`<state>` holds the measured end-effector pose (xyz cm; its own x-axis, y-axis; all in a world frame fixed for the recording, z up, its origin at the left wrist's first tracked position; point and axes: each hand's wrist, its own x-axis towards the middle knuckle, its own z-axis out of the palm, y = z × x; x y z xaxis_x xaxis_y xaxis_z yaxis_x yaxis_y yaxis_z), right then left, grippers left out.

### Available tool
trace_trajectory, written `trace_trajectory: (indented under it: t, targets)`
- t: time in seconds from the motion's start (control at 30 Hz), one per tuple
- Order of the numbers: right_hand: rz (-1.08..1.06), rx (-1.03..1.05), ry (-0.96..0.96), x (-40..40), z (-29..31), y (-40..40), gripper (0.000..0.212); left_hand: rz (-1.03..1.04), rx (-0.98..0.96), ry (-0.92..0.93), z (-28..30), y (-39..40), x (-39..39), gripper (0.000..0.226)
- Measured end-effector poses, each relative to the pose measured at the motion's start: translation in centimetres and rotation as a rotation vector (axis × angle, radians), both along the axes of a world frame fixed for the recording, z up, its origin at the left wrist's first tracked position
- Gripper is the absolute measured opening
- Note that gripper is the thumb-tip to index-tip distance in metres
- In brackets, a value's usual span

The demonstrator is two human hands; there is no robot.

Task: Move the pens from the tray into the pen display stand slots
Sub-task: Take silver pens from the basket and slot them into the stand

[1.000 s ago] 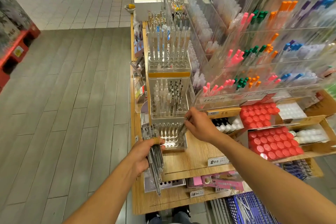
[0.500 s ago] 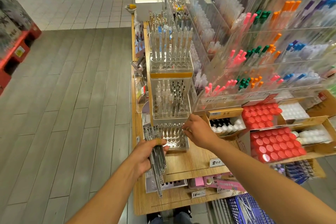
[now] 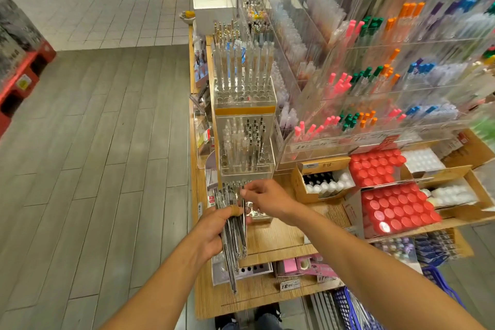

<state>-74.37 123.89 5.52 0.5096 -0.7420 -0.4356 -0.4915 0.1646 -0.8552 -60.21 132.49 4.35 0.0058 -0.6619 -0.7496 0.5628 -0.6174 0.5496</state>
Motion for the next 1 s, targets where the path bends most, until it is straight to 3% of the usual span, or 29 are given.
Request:
trace_trajectory:
  t: [0.27, 0.37, 0.43, 0.53, 0.67, 0.83, 1.0]
  targets:
    - [-0.085, 0.439, -0.407, -1.6, 0.4, -0.1, 0.022, 0.017, -0.069, 0.085, 0.6, 0.4, -0.4, 0.039]
    - [-0.087, 0.457, -0.447, -2.4, 0.6, -0.7, 0.017, 0.032, -0.058, 0.097, 0.9, 0.4, -0.6, 0.038]
    - [-0.133, 0.378, -0.443, -2.9, 0.9, -1.2, 0.008, 0.041, -0.027, 0.084, 0.9, 0.5, -0.6, 0.030]
    - [-0.245, 0.102, -0.384, -3.6, 1.4, -2.0, 0.009, 0.082, 0.027, 0.053, 0.8, 0.7, -0.5, 0.015]
    - [-0.338, -0.184, -0.342, -4.2, 2.3, -3.0, 0.011, 0.087, 0.040, 0.050, 0.9, 0.9, -0.1, 0.014]
    - [-0.157, -0.525, -0.058, -3.8, 2.2, -3.6, 0.011, 0.112, 0.043, 0.055, 1.2, 1.1, 0.1, 0.014]
    - [0.087, -0.625, 0.155, -3.0, 0.0, -3.4, 0.015, 0.118, 0.030, 0.070, 1.8, 1.2, 0.1, 0.012]
